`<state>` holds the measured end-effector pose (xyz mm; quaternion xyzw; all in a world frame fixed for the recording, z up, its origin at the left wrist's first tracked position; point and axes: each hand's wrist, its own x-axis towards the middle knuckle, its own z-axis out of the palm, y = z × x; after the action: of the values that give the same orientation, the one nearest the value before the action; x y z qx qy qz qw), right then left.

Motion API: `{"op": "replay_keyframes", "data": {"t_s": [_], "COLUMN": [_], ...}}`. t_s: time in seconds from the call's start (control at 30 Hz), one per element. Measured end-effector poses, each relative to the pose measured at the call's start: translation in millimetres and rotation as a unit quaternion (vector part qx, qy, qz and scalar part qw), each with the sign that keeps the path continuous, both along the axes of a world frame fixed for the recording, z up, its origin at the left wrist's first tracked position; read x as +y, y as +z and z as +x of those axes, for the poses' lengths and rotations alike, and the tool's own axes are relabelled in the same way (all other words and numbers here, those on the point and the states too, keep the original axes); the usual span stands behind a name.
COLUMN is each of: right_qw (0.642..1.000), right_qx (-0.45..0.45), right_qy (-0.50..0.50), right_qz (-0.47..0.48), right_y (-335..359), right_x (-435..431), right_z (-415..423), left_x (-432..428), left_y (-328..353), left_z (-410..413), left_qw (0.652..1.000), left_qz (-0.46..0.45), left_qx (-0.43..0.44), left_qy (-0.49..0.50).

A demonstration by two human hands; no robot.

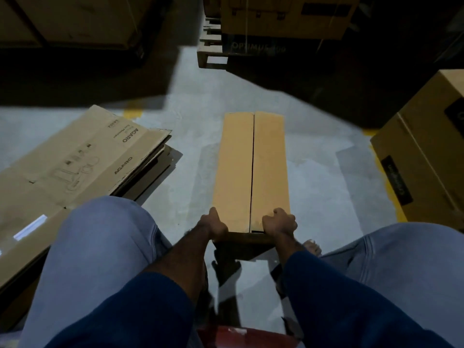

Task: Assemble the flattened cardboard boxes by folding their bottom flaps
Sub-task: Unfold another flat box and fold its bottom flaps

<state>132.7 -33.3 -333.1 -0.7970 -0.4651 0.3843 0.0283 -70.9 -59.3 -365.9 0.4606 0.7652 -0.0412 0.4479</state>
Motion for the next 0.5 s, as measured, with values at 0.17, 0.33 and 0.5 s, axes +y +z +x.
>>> {"op": "replay_keyframes", "data": {"t_s": [0.17, 0.33, 0.5], "right_qw": [0.995, 0.994, 0.989], "right_qx": [0.029, 0.055, -0.007], "right_qy": [-0.015, -0.037, -0.044], "right_qz": [-0.090, -0.089, -0.143], "right_y": [-7.2, -5.0, -2.9], "right_x": [6.1, 14.9, 1.7], "right_z": [2.6, 17.3, 16.6], "left_x": [-6.7, -10.1, -20.9], "left_y": [1.1, 13.4, 24.2], "left_z": [11.0, 6.0, 4.5], "left_qw": [1.000, 0.997, 0.996], "left_qz": [0.010, 0.036, -0.021], "left_qx": [-0.019, -0.054, -0.071], "left_qy": [-0.017, 0.037, 0.047]}}
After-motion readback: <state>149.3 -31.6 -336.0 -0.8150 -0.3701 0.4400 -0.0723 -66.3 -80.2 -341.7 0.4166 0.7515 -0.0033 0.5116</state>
